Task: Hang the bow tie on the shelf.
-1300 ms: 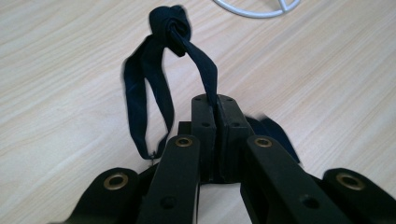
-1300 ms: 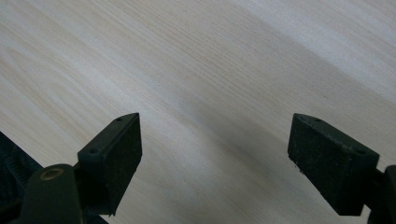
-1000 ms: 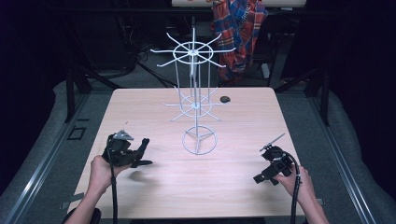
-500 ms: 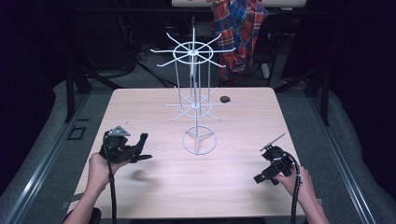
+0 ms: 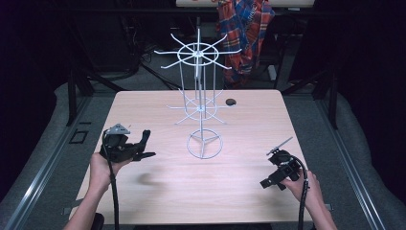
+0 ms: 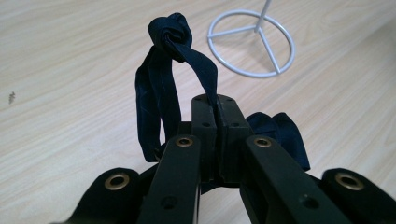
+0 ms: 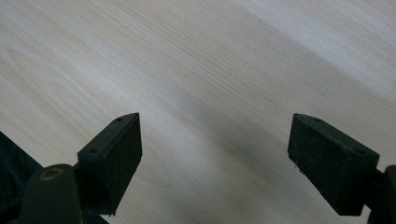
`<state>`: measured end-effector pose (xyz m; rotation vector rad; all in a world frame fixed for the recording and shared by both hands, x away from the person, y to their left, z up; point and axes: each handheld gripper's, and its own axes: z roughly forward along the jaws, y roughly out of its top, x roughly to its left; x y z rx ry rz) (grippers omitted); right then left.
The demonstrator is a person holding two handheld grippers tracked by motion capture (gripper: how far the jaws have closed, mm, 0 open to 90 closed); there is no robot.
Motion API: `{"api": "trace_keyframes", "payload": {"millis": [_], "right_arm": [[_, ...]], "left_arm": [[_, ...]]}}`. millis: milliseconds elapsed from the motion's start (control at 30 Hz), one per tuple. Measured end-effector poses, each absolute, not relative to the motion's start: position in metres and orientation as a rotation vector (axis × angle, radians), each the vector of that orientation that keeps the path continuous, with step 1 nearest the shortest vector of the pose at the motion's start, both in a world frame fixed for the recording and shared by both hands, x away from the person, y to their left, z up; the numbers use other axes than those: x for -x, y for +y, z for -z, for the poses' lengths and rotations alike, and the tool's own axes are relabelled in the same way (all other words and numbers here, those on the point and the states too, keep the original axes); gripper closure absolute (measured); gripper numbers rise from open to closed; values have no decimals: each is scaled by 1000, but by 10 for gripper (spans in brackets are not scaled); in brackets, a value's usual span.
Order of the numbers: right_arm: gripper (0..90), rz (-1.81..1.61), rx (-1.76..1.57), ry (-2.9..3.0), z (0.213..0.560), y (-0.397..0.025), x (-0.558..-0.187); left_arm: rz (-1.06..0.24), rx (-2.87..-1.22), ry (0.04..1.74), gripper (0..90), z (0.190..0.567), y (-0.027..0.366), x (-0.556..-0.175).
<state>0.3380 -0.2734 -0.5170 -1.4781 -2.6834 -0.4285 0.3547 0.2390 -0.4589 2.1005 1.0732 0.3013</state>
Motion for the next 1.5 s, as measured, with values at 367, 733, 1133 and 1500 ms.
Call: {"api": "trace_keyframes", "payload": {"millis": [367,733,1133,1500], "right_arm": [[176,427,1478,-2683,517,-274,-338],[176,435,1487,-2671,517,-274,-338],[176,431,1483,-2676,517,-275,-338],[173,439,1491,-2670,517,-276,-338]], "left_arm": [[-314,-2058,1063,877,450,237,-366],[-321,-2031,1034,877,441,232,-378],[-328,-2003,1007,877,432,226,-389],[-328,-1995,983,877,426,220,-395]]}}
